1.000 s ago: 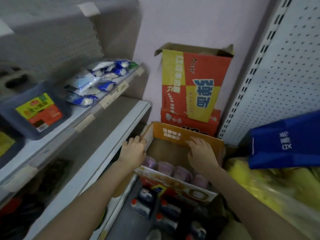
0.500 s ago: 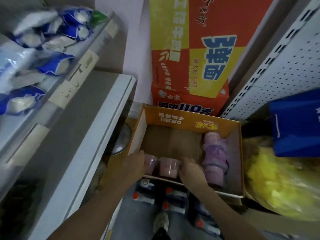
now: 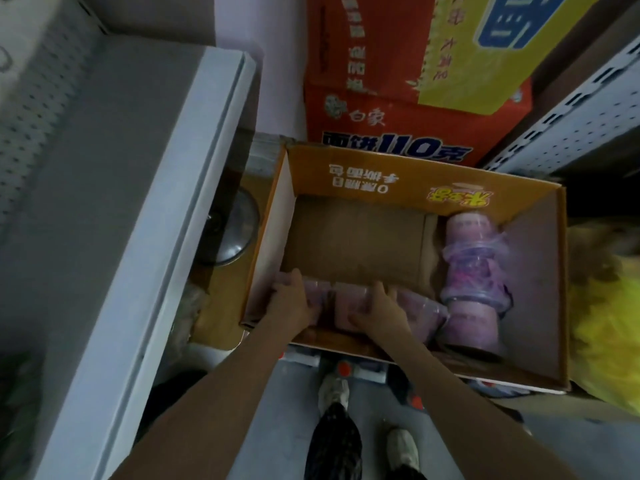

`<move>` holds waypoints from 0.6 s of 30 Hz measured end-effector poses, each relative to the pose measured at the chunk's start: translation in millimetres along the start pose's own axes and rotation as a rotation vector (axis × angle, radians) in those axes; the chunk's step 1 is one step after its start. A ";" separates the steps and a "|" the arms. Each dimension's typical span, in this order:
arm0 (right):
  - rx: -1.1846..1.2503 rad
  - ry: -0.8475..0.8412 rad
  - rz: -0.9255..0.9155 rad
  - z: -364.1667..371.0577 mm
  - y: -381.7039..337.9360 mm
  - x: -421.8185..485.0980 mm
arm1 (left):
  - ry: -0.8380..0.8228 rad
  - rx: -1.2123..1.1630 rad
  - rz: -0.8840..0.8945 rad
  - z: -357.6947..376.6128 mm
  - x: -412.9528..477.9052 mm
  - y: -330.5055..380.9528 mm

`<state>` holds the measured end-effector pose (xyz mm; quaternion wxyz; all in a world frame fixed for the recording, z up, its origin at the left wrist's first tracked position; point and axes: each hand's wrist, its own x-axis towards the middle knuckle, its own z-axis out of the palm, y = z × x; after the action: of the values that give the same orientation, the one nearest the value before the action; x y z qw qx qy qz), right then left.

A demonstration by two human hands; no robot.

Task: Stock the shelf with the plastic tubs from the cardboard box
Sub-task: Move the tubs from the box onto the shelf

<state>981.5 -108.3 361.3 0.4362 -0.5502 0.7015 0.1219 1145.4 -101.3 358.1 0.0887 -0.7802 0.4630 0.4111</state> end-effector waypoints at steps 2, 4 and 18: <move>-0.018 0.029 0.011 7.1 -1.9 9.6 | -0.002 -0.034 0.004 2.5 6.6 0.3; -0.029 0.063 0.025 13.0 -5.3 15.1 | 0.034 -0.064 0.016 4.3 11.3 -1.4; 0.086 0.126 0.025 -1.6 -8.4 5.8 | 0.077 -0.115 0.028 -20.9 -9.9 4.8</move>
<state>988.1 -116.3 360.5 0.4128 -0.5289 0.7389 0.0622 1151.0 -108.3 379.9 0.0200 -0.7929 0.4524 0.4078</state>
